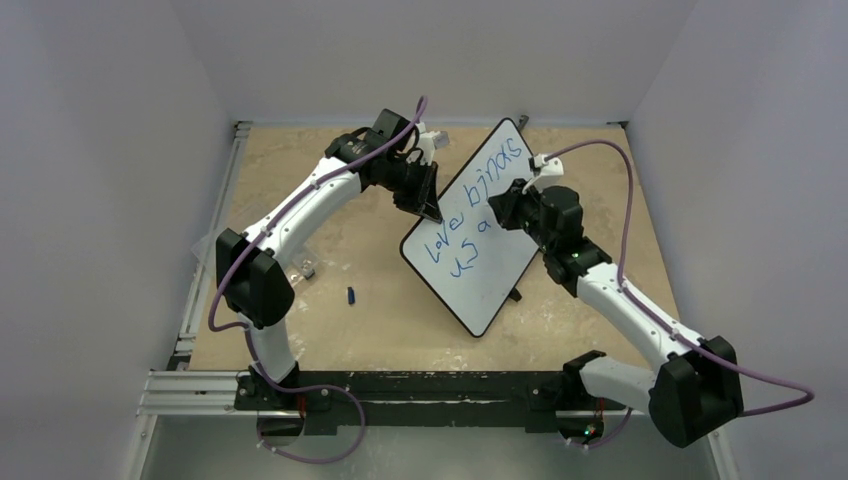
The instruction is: Write a sentence on the whiteboard
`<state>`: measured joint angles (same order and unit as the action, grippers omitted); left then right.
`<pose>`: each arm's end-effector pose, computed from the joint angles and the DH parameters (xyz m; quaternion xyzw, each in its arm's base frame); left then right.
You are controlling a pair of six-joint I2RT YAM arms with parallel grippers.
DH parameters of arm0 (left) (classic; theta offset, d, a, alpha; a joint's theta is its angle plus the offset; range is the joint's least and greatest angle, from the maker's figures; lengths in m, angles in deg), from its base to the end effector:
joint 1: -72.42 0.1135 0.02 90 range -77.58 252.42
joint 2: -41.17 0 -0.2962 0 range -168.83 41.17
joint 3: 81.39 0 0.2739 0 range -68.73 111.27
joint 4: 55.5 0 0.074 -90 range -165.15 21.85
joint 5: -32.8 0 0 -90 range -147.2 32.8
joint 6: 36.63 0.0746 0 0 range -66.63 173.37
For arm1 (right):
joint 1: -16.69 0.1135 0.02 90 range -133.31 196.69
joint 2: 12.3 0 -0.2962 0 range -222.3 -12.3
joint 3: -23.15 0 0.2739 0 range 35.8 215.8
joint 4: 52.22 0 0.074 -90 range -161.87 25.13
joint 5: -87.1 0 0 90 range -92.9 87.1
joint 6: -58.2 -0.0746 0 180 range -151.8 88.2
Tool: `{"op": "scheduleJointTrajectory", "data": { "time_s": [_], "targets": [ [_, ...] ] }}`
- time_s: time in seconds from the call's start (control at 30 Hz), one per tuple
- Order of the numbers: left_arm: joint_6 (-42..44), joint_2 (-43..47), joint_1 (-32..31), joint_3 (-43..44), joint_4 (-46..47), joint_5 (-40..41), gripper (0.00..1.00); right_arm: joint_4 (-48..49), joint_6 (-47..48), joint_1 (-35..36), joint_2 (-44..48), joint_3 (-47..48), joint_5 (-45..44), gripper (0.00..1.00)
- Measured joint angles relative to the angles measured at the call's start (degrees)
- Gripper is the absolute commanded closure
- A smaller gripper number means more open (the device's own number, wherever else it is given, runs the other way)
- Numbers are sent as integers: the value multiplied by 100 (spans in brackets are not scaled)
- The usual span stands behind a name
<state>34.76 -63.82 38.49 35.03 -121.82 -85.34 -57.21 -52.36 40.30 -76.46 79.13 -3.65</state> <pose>0.3500 -0.2778 0.3396 0.1959 0.9068 -0.3373 0.1598 0.2814 0.1219 0.3073 -0.0168 0.7833 0.2289 0.5777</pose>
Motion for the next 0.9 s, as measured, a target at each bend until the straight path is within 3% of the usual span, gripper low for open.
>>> {"op": "scheduleJointTrajectory", "data": {
  "time_s": [0.5,0.9],
  "targets": [
    [7,0,0,0,-2,11,100,221,-22,0,-240,0,22,100],
    [7,0,0,0,-7,20,100,332,-96,0,234,-710,17,100]
  ]
}}
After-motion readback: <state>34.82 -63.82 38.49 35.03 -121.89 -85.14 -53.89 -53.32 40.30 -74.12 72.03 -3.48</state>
